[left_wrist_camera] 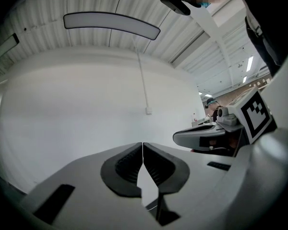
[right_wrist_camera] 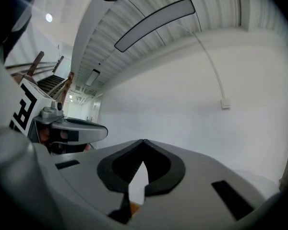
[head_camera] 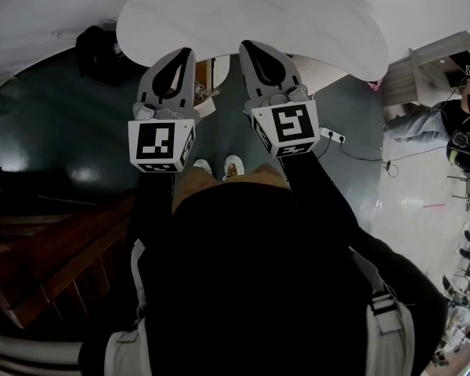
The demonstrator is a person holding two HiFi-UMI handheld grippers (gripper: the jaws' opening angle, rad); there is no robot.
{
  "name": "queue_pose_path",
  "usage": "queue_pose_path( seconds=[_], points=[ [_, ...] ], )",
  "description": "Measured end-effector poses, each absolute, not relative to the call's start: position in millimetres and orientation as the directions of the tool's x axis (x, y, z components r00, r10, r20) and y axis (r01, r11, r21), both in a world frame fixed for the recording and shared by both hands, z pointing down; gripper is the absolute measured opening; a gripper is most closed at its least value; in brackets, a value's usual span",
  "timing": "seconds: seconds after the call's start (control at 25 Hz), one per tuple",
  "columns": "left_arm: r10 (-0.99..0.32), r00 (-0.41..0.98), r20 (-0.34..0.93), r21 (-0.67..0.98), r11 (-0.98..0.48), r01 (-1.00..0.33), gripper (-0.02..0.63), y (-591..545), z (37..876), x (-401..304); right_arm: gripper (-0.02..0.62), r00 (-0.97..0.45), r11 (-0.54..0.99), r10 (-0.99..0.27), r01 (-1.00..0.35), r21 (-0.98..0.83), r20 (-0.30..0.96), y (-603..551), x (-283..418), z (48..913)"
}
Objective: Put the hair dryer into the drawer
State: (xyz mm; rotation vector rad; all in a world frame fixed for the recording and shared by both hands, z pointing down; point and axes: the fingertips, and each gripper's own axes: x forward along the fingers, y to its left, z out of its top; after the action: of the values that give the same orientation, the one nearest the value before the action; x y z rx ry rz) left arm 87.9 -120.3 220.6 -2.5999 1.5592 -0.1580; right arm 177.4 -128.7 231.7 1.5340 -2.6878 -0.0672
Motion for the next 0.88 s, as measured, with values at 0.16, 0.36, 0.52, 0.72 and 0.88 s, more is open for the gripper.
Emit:
queue_pose_path(
  seconds=[0.16,0.36,0.52,0.72,0.88],
  points=[
    [-0.877,0.479,0.040,-0.147,-0.480,-0.865,0.018,-115,224,96,0.026,-0.509,0.509,-0.861,-0.859,0.058,0.025,-124,179,234],
    [-0.869,0.492,0.045,-0.158,-0.493,-0.856,0.018,-112,223,105,0.026,-0.500,0.501,-0.866,-0.864,0.053,0.019,-123,185,232],
    [-0.865,0.500,0.048,-0.160,-0.501,-0.851,0.018,-111,225,108,0.026,-0.501,0.502,-0.865,-0.863,0.055,0.021,-121,186,234],
    [-0.862,0.504,0.051,-0.155,-0.505,-0.849,0.018,-113,226,110,0.026,-0.506,0.506,-0.862,-0.859,0.076,0.024,-119,187,235],
    [-0.865,0.500,0.046,-0.151,-0.501,-0.852,0.018,-117,226,111,0.026,-0.509,0.509,-0.861,-0.857,0.076,0.024,-121,190,235]
  ],
)
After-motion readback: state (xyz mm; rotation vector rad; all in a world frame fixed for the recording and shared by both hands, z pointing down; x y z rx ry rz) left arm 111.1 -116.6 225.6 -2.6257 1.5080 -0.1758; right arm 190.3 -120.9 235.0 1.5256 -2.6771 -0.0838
